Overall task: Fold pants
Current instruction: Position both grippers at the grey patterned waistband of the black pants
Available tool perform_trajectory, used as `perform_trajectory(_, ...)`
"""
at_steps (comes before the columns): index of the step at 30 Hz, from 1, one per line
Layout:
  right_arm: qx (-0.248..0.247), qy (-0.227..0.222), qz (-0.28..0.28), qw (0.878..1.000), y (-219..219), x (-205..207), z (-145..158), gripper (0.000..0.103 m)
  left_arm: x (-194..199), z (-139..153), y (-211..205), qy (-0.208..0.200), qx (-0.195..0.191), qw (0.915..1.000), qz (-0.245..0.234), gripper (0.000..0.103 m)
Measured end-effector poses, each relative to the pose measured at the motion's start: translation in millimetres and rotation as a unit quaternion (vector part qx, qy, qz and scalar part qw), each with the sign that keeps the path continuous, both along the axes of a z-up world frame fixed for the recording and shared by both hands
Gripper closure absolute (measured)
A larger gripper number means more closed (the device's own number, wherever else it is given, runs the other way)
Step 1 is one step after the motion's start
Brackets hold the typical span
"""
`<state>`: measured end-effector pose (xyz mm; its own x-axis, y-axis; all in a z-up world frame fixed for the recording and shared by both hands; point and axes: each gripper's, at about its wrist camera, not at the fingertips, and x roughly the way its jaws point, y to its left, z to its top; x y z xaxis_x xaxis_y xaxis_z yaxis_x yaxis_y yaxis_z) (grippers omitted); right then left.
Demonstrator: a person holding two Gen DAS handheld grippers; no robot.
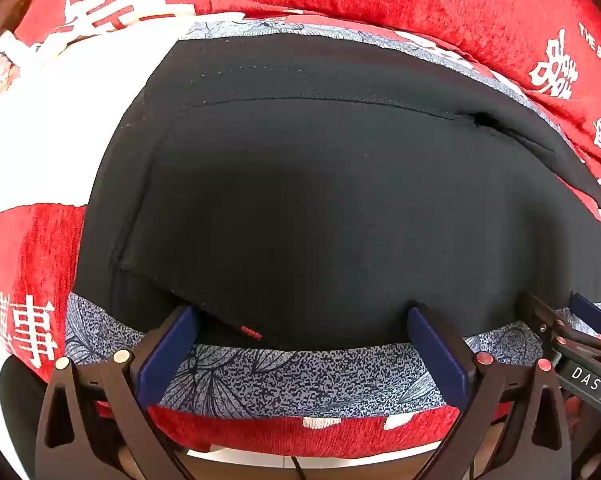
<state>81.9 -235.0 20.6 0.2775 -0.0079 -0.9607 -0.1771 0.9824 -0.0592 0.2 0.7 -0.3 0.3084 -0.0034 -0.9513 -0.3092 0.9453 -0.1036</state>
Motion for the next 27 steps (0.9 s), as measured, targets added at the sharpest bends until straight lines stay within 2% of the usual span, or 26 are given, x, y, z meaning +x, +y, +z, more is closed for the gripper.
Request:
perform_trajectory(6,0.001,-0.004,-0.001,1.000,-1,-1,0,0.000,2,0,5,-0.008,-0.001,1.0000,-0.001,0.000)
perform_trajectory(12,0.005,-0.044,-0.001,0.999,-6,-16,3,0.000,1,8,9,-0.015,0.004,0.9999,0.003,0.000)
perform_trajectory(17,0.003,-0.033,-0.001,0.999,-5,-10,-1,0.000,-2,17,6,-0.009,0.007,0.9999,-0.002,0.000)
perform_trajectory(26,-0.001,-0.044,-0.016,0.999,-4,-16,1,0.000,25,15,10,-0.004,0.009,0.9999,-0.011,0.000)
perform_trajectory(27,-0.003,-0.042,-0.017,0.999,-4,-16,1,0.000,15,12,5,-0.007,0.011,0.9999,-0.010,0.000)
